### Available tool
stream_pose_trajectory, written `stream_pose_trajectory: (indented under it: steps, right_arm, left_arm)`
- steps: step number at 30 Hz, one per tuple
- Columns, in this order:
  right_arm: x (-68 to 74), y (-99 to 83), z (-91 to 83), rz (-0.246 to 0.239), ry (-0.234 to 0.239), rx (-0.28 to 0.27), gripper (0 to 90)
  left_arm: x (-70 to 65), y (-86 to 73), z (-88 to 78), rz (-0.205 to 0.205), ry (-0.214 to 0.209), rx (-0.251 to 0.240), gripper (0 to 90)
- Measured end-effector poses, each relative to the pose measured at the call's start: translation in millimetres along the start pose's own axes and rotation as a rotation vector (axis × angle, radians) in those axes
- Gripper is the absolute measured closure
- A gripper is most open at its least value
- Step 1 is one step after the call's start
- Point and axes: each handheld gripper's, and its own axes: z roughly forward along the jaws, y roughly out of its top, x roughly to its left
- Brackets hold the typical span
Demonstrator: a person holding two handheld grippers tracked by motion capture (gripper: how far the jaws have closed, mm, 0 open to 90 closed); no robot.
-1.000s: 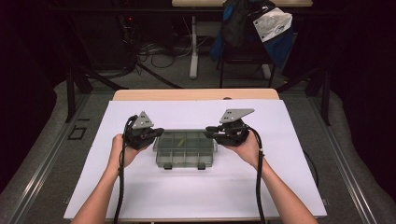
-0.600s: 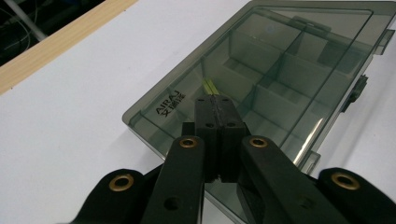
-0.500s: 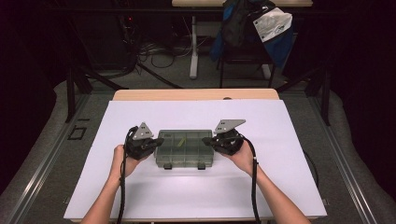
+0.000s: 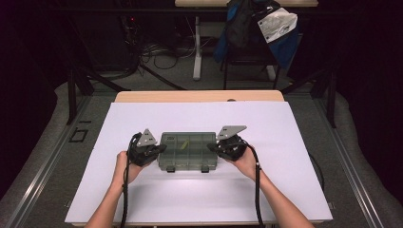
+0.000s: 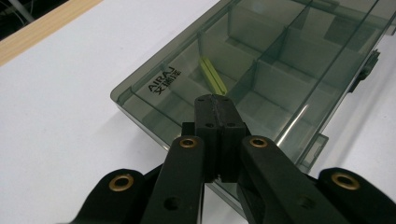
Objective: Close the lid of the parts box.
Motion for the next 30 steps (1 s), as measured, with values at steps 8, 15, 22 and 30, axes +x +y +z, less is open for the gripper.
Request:
stream_pose_trajectory:
  steps: [8, 15, 22, 30]
  right_arm:
    - [1.7, -2.9, 7.1, -0.01, -0.004, 0.033, 90.0]
    - [2.3, -5.1, 14.4, -0.013, -0.001, 0.061, 90.0]
    - [2.4, -6.0, 14.3, -0.009, 0.002, 0.059, 90.0]
    - [2.1, -6.8, 14.0, 0.001, 0.006, 0.059, 90.0]
  left_arm:
    - [-0.7, -3.4, 4.3, 0.003, 0.003, 0.018, 89.6]
    - [-1.4, -4.1, 7.7, 0.012, 0.003, 0.027, 89.6]
    - [0.9, -5.5, 8.4, -0.004, -0.001, 0.017, 89.6]
    - [0.5, -5.5, 9.3, 0.001, 0.003, 0.016, 89.7]
